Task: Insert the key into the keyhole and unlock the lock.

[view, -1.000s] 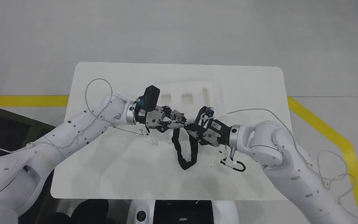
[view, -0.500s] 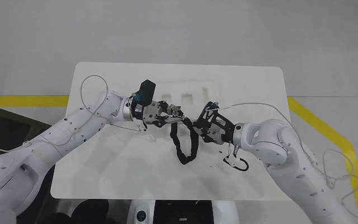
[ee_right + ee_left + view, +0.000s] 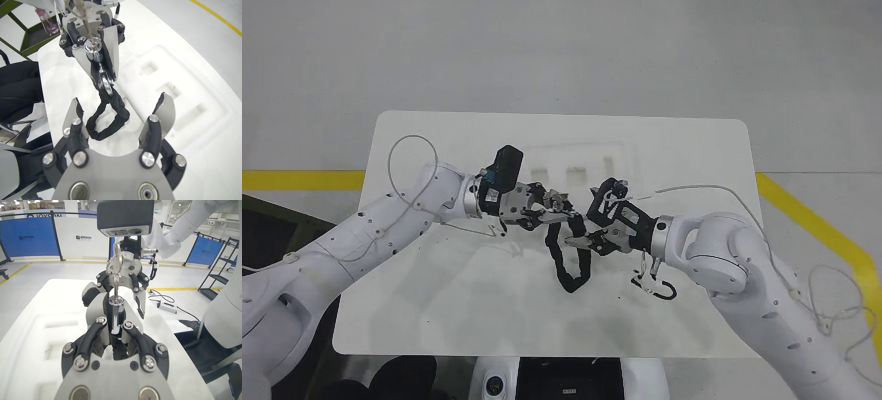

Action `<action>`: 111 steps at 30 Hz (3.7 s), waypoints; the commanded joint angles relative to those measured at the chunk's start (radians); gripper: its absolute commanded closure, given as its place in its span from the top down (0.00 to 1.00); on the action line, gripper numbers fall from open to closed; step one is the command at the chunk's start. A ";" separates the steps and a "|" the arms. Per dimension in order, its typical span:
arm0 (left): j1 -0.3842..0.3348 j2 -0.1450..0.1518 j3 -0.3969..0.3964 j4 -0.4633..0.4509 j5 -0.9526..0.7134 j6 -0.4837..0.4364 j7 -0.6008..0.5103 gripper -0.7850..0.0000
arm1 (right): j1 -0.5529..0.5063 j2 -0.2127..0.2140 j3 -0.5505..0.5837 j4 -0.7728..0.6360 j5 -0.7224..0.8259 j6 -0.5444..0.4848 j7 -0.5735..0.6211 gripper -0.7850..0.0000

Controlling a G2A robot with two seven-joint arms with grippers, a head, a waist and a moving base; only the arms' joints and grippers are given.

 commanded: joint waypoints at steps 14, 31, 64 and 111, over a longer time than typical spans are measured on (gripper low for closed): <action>0.012 -0.001 0.000 -0.006 -0.032 0.000 0.000 0.09 | 0.006 -0.008 -0.006 0.033 -0.012 0.009 -0.027 0.00; 0.018 0.008 -0.001 0.010 -0.072 0.000 0.000 0.15 | -0.026 -0.005 0.043 0.034 -0.015 0.064 -0.016 0.00; 0.030 -0.010 -0.188 0.219 -0.010 0.000 -0.095 1.00 | 0.091 -0.033 0.030 0.171 0.041 0.369 0.212 0.75; -0.126 0.082 -0.304 0.396 0.115 0.000 0.000 1.00 | -0.036 0.031 0.540 0.152 -0.162 0.032 -0.353 1.00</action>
